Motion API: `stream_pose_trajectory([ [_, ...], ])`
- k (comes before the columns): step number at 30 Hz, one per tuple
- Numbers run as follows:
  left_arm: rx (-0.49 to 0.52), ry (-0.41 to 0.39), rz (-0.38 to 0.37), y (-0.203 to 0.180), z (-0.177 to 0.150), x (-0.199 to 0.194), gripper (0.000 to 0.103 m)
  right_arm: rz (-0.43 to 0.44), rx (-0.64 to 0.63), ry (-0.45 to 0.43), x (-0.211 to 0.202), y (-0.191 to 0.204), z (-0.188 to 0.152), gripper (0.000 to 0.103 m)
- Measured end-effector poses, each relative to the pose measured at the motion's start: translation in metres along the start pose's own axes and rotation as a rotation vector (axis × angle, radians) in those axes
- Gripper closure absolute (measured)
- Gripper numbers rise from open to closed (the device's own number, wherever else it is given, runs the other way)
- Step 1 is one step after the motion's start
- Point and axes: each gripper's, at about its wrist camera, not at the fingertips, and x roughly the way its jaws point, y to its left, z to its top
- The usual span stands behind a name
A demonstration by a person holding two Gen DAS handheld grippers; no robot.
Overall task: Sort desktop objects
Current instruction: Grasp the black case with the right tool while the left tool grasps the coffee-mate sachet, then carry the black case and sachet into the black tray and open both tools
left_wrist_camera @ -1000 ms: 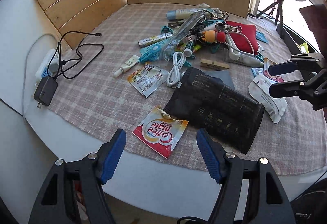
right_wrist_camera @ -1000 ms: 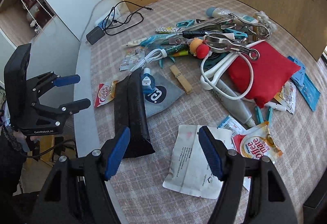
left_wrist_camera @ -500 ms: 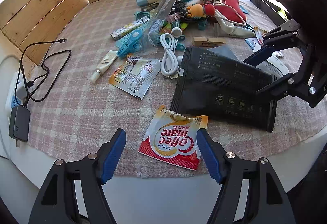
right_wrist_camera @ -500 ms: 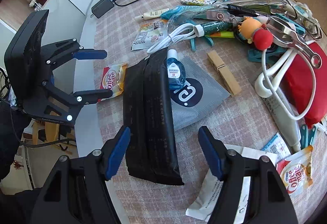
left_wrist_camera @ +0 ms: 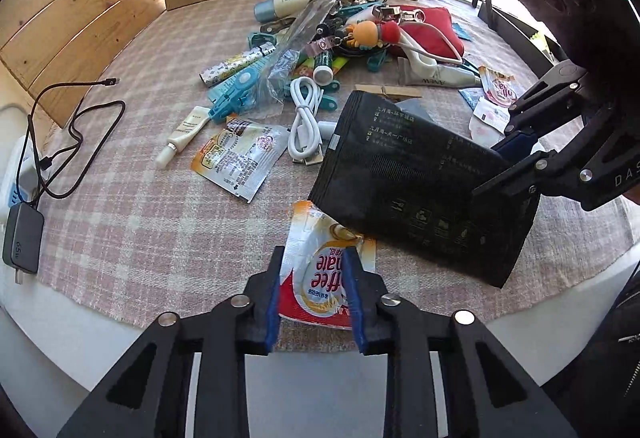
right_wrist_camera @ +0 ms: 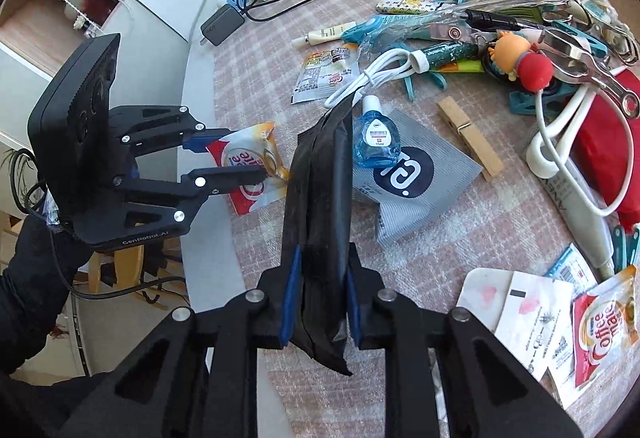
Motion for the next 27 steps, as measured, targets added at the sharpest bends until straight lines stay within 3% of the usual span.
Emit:
stream_pose_trajectory([
  [2, -0.046, -0.023, -0.010, 0.003, 0.001, -0.011, 0.101, 0.013, 0.008, -0.022, -0.005, 0.001, -0.002, 0.090],
  [8, -0.099, -0.040, 0.020, 0.009, 0.007, -0.018, 0.101, -0.028, 0.021, -0.114, -0.029, 0.004, -0.007, 0.092],
  [12, -0.083, -0.092, 0.021, -0.001, 0.018, -0.035, 0.101, -0.009, 0.080, -0.175, -0.057, -0.009, -0.014, 0.092],
  [16, -0.037, -0.134, 0.033, -0.025, 0.047, -0.050, 0.101, -0.039, 0.121, -0.265, -0.093, -0.020, -0.022, 0.092],
  [21, 0.028, -0.198, -0.010, -0.061, 0.092, -0.061, 0.101, -0.115, 0.203, -0.374, -0.146, -0.050, -0.043, 0.092],
  [27, 0.147, -0.243, -0.072, -0.131, 0.153, -0.051, 0.101, -0.215, 0.364, -0.520, -0.219, -0.105, -0.095, 0.092],
])
